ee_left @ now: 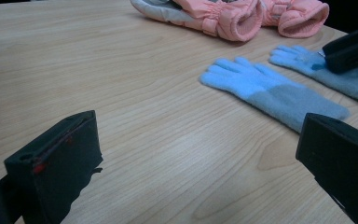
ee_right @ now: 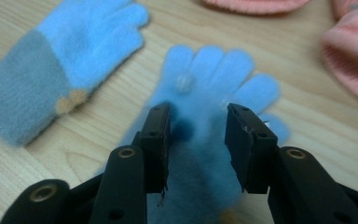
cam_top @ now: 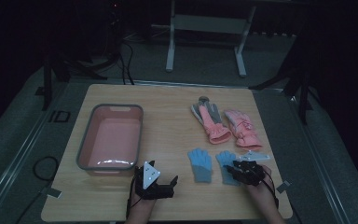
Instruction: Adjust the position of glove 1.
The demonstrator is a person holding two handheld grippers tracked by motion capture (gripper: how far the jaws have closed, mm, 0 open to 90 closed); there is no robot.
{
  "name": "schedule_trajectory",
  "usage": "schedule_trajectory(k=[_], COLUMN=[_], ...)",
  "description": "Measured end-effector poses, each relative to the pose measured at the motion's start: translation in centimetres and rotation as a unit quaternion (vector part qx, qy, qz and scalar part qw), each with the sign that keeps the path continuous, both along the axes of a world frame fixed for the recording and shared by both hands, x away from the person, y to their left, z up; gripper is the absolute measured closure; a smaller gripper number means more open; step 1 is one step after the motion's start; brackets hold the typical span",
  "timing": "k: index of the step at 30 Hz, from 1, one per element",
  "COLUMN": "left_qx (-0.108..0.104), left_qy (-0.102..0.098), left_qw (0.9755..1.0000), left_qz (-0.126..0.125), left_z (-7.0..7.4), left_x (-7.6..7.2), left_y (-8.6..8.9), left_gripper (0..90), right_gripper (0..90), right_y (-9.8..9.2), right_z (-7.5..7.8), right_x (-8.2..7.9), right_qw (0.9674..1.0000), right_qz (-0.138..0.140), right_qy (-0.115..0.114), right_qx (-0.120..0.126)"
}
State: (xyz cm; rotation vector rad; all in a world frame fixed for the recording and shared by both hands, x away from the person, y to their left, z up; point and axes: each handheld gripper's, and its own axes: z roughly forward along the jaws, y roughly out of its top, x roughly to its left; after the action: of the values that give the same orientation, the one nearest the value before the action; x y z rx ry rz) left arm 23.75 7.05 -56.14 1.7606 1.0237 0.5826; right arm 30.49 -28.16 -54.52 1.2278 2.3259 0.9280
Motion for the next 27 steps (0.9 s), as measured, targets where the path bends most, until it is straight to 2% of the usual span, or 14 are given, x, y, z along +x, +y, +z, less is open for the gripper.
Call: schedule_trajectory(k=[4, 6, 8, 10, 12, 15, 16, 17, 20, 23, 27], left_qx=[0.002, 0.002, 0.002, 0.003, 0.003, 0.002, 0.001, 0.001, 0.0, 0.003, 0.003], left_qy=[-0.002, 0.0, 0.0, 0.0, -0.001, -0.001, 0.0, 0.001, 0.0, -0.001, -0.001], left_qw=[1.0, 1.0, 1.0, 1.0, 1.0, 1.0, 1.0, 1.0, 1.0, 1.0, 1.0], left_qz=[-0.002, -0.002, -0.002, -0.001, -0.001, 0.0, 0.0, 0.0, 0.002, 0.001, 0.001], left_z=[0.0, 0.0, 0.0, 0.0, 0.0, 0.0, 0.0, 0.0, 0.0, 0.0, 0.0], left_x=[0.0, 0.0, 0.0, 0.0, 0.0, 0.0, 0.0, 0.0, 0.0, 0.0, 0.0], left_y=[0.0, 0.0, 0.0, 0.0, -0.1, 0.0, 0.0, 0.0, 0.0, -0.1, -0.1], left_gripper=[0.0, 0.0, 0.0, 0.0, 0.0, 0.0, 0.0, 0.0, 0.0, 0.0, 0.0], right_gripper=[64.1, 70.1, 81.2, 83.2, 83.9, 84.7, 84.7, 84.9, 84.9, 84.9, 84.9], right_y=[0.1, 0.2, 0.4, 0.8, 0.9, 0.8, 0.9, 1.0, 0.9, 0.8, 1.1], right_z=[-0.4, -0.5, -0.4, -0.3, -0.2, 0.3, 0.5, 1.0, 2.4, 4.4, 6.9], right_x=[-0.3, -0.5, -0.6, -0.6, -0.5, -0.6, -0.6, -0.7, -0.7, -0.6, -0.1], right_qw=[0.9999, 0.9998, 0.9997, 0.9995, 0.9996, 0.9996, 0.9996, 0.9994, 0.9991, 0.9982, 0.9969], right_qz=[0.001, 0.002, 0.003, 0.0, -0.011, -0.027, -0.028, -0.031, -0.036, -0.035, -0.034], right_qy=[-0.013, -0.018, -0.018, -0.017, -0.011, 0.0, -0.005, -0.012, -0.021, -0.037, -0.056], right_qx=[-0.007, -0.006, -0.014, -0.027, -0.024, -0.001, -0.004, -0.006, 0.009, 0.031, 0.043])
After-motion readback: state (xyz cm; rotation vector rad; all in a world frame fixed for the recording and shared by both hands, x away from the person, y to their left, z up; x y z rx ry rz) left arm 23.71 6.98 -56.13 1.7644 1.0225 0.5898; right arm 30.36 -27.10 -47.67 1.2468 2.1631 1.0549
